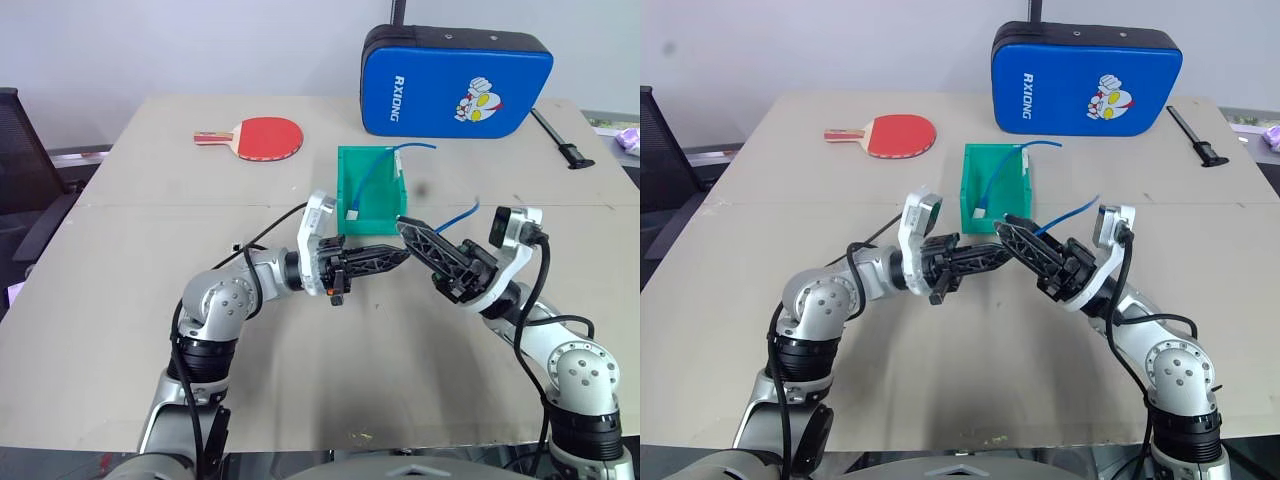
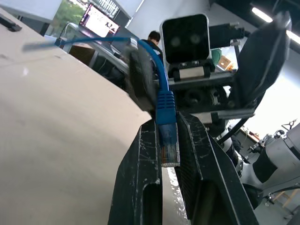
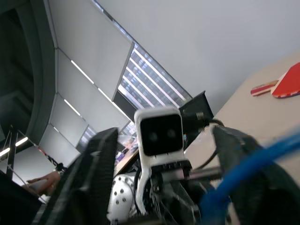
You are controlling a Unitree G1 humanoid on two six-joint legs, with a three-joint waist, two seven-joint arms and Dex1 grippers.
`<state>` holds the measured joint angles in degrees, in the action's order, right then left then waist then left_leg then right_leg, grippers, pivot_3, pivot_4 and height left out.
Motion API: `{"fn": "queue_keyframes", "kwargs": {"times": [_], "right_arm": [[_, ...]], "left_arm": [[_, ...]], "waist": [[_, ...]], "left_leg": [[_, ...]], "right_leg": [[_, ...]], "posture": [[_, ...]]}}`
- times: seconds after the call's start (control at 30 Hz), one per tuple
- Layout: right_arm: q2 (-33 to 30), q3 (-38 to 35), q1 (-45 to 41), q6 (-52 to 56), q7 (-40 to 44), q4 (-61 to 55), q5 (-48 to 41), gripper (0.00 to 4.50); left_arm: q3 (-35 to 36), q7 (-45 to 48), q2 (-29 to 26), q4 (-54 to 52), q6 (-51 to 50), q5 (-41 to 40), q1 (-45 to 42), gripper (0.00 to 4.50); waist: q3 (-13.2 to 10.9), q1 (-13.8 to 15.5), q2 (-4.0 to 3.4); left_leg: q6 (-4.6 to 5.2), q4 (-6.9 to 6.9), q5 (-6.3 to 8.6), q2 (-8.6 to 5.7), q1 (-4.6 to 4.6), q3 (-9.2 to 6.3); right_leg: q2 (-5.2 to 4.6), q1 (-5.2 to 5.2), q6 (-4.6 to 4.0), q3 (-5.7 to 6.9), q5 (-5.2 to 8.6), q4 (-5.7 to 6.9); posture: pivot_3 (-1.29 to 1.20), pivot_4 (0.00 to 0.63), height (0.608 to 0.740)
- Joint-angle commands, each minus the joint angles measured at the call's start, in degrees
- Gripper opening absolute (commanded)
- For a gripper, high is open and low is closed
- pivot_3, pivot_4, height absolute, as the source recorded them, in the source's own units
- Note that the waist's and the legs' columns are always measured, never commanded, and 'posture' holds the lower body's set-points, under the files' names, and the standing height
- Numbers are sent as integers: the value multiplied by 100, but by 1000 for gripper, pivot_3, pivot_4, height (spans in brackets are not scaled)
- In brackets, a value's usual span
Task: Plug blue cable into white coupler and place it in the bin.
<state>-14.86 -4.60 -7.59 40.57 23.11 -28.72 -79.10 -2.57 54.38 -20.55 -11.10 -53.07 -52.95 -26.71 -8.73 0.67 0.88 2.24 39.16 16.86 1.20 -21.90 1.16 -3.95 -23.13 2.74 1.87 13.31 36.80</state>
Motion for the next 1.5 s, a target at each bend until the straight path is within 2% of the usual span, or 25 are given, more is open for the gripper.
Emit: {"fn": "queue_keyframes", "kwargs": {"times": [0.03, 0.13, 0.17, 0.27, 0.3, 0.33, 0.43, 0.7, 0.87, 0.97, 1.17, 1.5], "right_arm": [[-56, -138, -53, -90, -11, -151, -143, 3191], [-73, -108, -37, -102, -4, -119, -54, 3191], [-73, -101, -32, -111, -4, -111, -27, 2959], [-108, -46, -17, -128, 59, -107, 157, 2118], [-115, -28, -12, -131, 79, -104, 202, 1535], [-118, -20, -5, -133, 93, -103, 227, 1277], [-93, 10, -7, -168, 108, -90, 335, 22], [-26, 8, -56, -242, 35, -38, 432, 22], [-16, -15, -90, -242, -4, -21, 400, 0], [-32, -33, -87, -239, -12, -22, 379, 0], [-32, -64, -127, -246, -39, 29, 361, 0], [-28, -39, -157, -240, -59, 32, 362, 0]], "left_arm": [[2, 24, -2, -128, 126, 24, 0, 0], [2, 27, 1, -133, 143, 23, 4, 0], [0, 25, 4, -133, 150, 23, 5, 0], [34, -13, 33, -126, 164, -12, 0, 0], [43, -25, 43, -124, 164, -26, -7, 0], [46, -34, 51, -127, 162, -34, -10, 0], [47, -42, 75, -133, 147, -68, -20, 0], [80, -11, 60, -155, 61, -204, -1, 0], [57, -19, 98, -178, 341, -16, 48, 2450], [35, 61, 11, -238, 325, -39, 92, 3689], [-86, 285, -303, -283, 362, 95, 251, 3689], [-82, 301, -194, -210, 414, 45, 211, 3689]], "waist": [[0, 0, 0], [0, 2, 0], [0, 2, 0], [0, 1, 0], [0, 1, 0], [0, 1, 0], [0, 1, 0], [0, 1, 0], [0, 2, 0], [0, 0, 0], [0, -2, 0], [-1, 5, -1]], "left_leg": [[0, 0, 0, 0, 0, 0], [0, 0, 0, -1, -1, 2], [0, 0, 0, -1, -1, 2], [0, 0, 0, -1, -1, 1], [0, 0, 0, -1, -1, 1], [0, 0, 0, -1, -1, 1], [0, 0, 0, -1, -1, 2], [0, -2, 0, 0, -3, 2], [0, -2, 0, 0, -3, 1], [0, -2, 0, 0, -4, 2], [0, -5, 0, 0, -4, 2], [0, -7, 0, 1, -8, 2]], "right_leg": [[0, 0, 0, 0, 0, 0], [-1, 0, 0, -2, 0, -1], [-1, 0, 0, -2, 0, -1], [-1, 0, 0, -1, 0, -2], [-1, 0, 0, -1, 0, -2], [-1, 0, 0, -1, 0, -2], [-1, 0, 0, -1, 0, -2], [-1, -2, 0, -1, 0, -2], [-1, -3, 0, -1, 0, -3], [-1, -3, 0, -2, 0, -4], [-1, -5, -1, -2, 1, -3], [-2, -9, 0, -1, 1, -5]], "posture": [[0, 150, 728], [0, 150, 728], [0, 150, 728], [0, 150, 728], [0, 150, 728], [0, 150, 728], [0, 150, 728], [0, 150, 728], [0, 150, 728], [0, 150, 728], [0, 150, 728], [0, 150, 728]]}}
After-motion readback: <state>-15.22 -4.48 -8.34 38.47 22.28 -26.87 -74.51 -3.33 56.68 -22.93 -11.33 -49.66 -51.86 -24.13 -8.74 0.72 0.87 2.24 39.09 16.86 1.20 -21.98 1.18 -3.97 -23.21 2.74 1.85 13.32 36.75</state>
